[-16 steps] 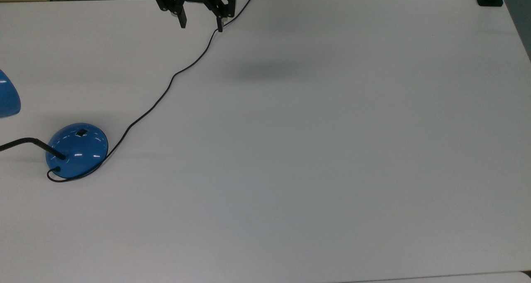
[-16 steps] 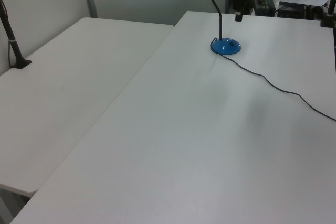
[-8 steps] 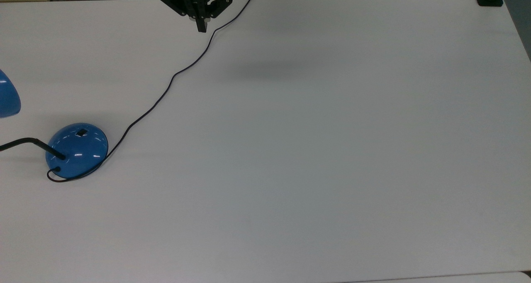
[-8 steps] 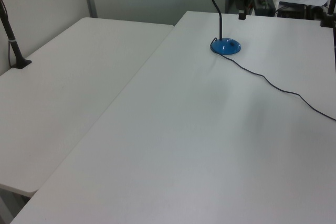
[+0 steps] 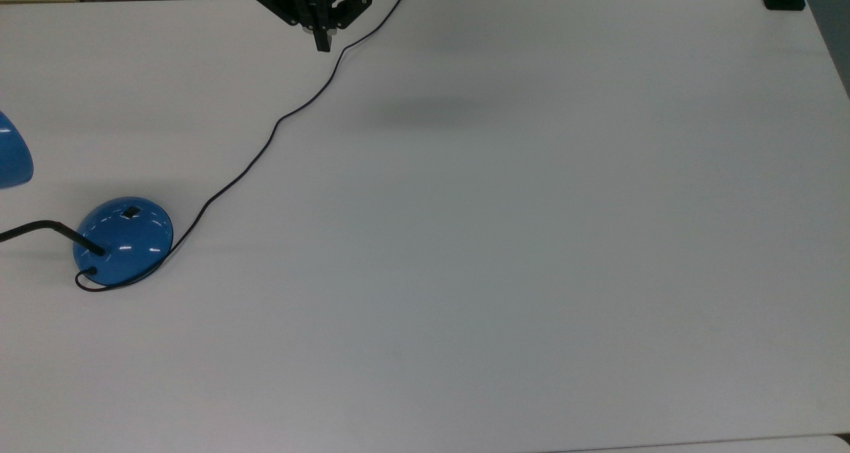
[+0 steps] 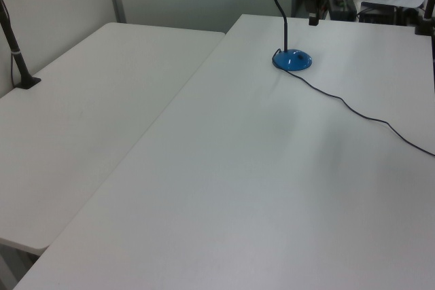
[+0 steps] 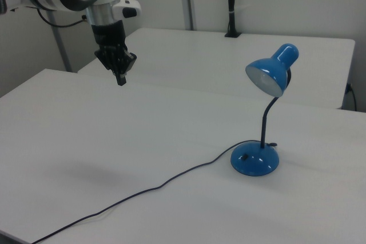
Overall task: Turn on the lamp
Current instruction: 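Move the closed gripper over the blue lamp base switch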
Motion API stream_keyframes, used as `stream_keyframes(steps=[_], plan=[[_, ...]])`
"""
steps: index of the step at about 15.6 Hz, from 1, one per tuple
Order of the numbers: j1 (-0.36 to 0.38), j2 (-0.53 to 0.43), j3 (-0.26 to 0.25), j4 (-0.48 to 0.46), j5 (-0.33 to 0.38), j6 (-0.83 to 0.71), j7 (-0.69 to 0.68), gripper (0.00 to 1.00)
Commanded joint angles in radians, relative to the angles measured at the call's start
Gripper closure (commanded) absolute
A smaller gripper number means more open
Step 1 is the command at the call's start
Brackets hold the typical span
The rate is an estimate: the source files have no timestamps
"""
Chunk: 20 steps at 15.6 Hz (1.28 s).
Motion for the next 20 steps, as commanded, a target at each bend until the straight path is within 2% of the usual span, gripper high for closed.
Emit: stream_keyframes(steps=[1, 6, 10, 12, 20], plan=[[-0.009, -0.004, 0.003, -0.002, -0.021, -0.028, -0.017, 1.0], [-0.013, 0.0, -0.005, -0.01, -0.054, -0.018, -0.011, 1.0], [-0.064, -0.002, -0.005, -0.033, -0.06, -0.002, -0.011, 1.0], [-0.113, -0.006, -0.005, -0.051, -0.06, 0.025, -0.011, 1.0], [-0.202, -0.014, -0.005, -0.151, -0.06, 0.088, -0.005, 1.0]])
